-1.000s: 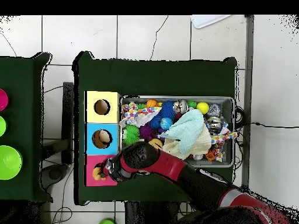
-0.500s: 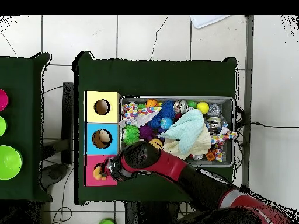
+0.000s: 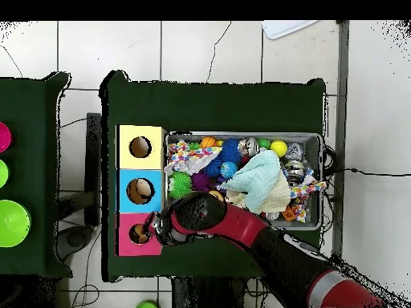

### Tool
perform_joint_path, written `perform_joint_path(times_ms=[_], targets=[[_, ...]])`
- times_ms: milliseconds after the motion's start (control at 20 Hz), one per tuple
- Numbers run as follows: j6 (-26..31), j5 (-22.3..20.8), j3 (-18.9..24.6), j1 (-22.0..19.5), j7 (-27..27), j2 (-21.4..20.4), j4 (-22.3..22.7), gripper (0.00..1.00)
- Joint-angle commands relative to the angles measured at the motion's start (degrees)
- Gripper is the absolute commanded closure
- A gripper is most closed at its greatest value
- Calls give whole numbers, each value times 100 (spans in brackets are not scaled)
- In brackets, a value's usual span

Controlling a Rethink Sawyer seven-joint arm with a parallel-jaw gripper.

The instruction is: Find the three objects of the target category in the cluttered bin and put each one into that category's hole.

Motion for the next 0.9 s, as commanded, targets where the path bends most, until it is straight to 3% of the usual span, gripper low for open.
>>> perform_joint_path(times_ms=[50,550,700,900], targets=[[688,172,-28,-136,497,-547,-215,100],[847,-22,-174,-44,349,-508,-500,100],[707,-499,-499,182,295,-657,-782,100],[467,-1586,-1120,633,190,-770,-1290,100]])
